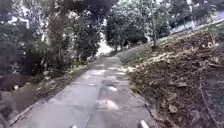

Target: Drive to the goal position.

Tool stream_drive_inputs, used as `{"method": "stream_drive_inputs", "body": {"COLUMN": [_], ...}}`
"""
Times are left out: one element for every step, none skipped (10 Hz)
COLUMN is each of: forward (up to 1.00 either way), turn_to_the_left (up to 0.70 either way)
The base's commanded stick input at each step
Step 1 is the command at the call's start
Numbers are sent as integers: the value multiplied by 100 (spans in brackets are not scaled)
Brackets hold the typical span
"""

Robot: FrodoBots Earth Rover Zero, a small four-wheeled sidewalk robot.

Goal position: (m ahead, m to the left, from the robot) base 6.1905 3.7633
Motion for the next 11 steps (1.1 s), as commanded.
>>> {"method": "stream_drive_inputs", "body": {"forward": [50,50,50,50,50,50,50,50,50,50,50], "turn_to_the_left": [0,0,0,0,0,0,0,0,0,-12,-48]}}
